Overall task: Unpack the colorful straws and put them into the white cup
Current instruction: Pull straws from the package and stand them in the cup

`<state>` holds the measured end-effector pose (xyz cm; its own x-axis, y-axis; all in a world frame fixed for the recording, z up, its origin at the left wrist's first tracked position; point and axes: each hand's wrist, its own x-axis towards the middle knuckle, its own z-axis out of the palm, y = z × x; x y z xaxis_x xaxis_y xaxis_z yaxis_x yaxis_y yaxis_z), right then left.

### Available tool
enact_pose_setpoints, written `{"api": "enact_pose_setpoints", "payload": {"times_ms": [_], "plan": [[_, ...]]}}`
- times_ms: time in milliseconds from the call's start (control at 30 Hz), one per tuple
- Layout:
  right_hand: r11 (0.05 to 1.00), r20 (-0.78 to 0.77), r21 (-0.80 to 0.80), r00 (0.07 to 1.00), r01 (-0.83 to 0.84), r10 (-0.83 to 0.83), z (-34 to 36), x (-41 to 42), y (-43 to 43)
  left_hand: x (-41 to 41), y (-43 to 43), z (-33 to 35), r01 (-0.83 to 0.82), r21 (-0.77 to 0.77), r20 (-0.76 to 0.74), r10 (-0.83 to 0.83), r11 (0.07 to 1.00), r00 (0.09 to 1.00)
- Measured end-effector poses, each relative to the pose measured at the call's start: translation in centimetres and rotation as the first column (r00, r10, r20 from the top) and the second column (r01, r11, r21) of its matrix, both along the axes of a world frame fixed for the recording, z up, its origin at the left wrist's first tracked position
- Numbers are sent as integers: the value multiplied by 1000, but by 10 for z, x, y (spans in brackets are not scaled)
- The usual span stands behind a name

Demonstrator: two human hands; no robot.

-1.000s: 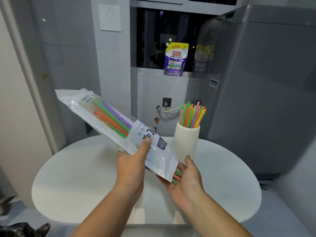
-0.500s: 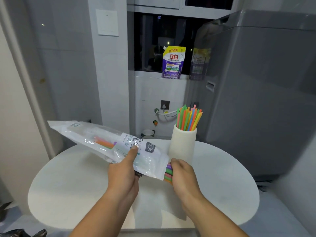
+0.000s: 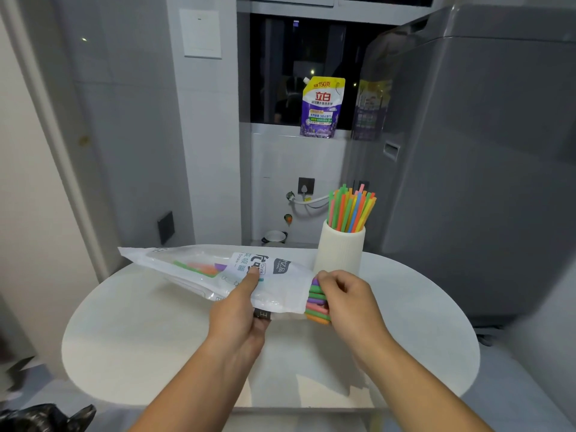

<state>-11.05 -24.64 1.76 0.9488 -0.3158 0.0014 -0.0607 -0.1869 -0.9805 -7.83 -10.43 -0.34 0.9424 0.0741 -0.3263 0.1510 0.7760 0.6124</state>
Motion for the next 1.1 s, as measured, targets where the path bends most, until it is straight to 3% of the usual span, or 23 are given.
{"api": "enact_pose_setpoints", "payload": {"times_ms": [433,700,900,1100], "plan": [[976,65,-216,998,13,2,2,5,-23,5,11,2,-51,-10,-51,51,999,997],[1000,25,30,1000,-9,8,7,0,-18,7,8,-2,-40,-13,-36,39,999,999],[999,52,41,999,6,-8,5,4,-19,8,11,-2,-47,-15,-35,46,999,998],[931,65,361,994,63,-92,12,0,-30,7,11,2,-43,-32,-37,42,999,998]]}}
